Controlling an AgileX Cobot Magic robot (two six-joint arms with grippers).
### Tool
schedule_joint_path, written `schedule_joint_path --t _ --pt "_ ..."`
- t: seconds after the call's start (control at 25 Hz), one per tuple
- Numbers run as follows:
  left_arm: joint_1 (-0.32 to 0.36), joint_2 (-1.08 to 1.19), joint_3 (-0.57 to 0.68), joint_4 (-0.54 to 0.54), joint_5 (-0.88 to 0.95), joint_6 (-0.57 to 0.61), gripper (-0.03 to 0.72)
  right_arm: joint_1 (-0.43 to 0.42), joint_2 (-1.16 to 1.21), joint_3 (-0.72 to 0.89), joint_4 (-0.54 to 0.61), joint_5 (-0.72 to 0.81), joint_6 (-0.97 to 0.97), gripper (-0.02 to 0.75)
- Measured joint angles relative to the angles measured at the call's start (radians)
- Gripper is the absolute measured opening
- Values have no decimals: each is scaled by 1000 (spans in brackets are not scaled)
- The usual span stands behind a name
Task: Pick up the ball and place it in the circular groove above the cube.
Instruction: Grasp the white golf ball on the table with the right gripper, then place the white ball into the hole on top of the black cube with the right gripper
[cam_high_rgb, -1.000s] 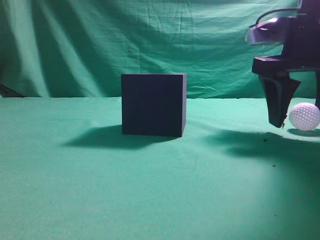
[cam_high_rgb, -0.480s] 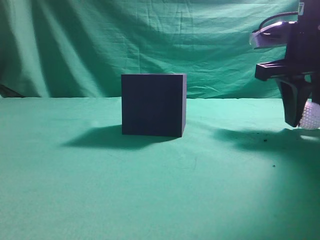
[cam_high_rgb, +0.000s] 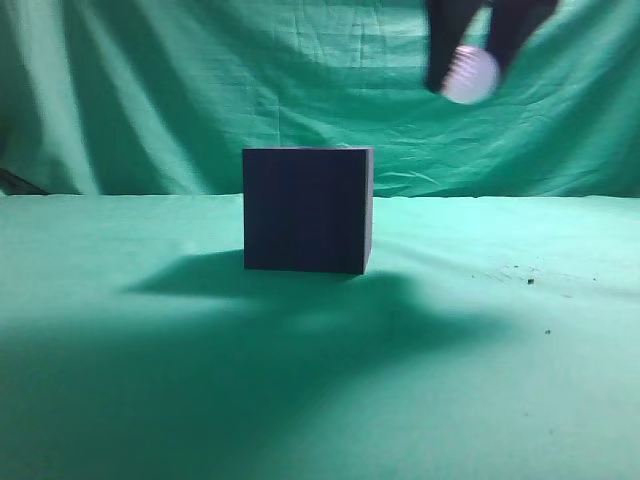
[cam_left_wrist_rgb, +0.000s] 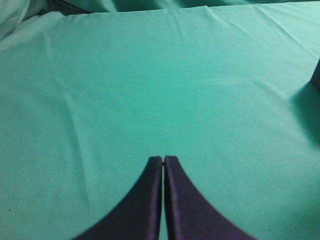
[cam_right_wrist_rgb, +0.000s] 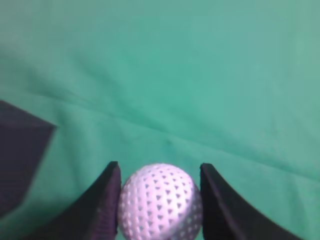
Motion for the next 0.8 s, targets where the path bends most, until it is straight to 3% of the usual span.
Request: schedule_joint_path --t 0.32,0.8 --pt "0 0 0 0 0 0 0 219 42 -13 43 -122 -42 323" --pt "0 0 0 0 0 0 0 240 105 -13 41 -186 -49 323"
